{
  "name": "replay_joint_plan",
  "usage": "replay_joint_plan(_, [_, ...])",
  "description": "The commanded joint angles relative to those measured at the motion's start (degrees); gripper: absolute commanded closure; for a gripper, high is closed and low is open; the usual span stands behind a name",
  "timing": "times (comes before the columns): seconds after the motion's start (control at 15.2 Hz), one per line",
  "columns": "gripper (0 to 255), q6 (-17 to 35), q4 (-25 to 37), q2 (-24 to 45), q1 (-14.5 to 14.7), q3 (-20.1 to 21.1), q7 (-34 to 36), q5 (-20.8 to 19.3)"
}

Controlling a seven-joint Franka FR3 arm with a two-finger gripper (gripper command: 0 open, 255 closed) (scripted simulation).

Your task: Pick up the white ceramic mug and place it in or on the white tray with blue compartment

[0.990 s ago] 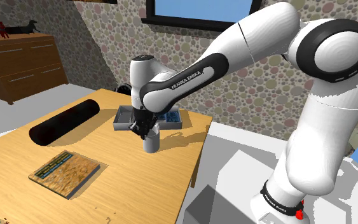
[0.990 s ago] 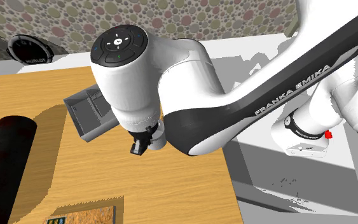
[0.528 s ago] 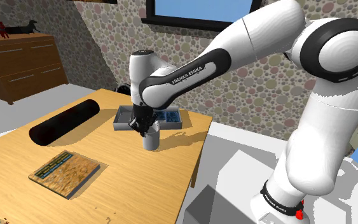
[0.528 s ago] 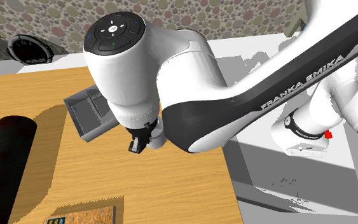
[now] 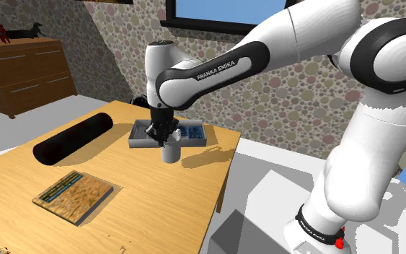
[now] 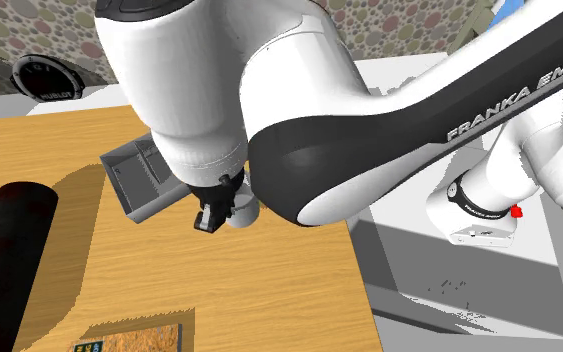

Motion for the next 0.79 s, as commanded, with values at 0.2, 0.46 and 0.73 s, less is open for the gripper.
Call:
replay_joint_plan(0.2, [255,-3.74,2.48,-1.31,-0.07,0.0,-0.5,0.55])
replay_joint_plan(0.46, [255,-6.7,4.71,-2.08,-0.1,-0.01,-0.78,0.87])
replay_joint_plan(0.73, [255,-9.48,8.11,-1.49,-0.64,-0.53,-1.96,0.84])
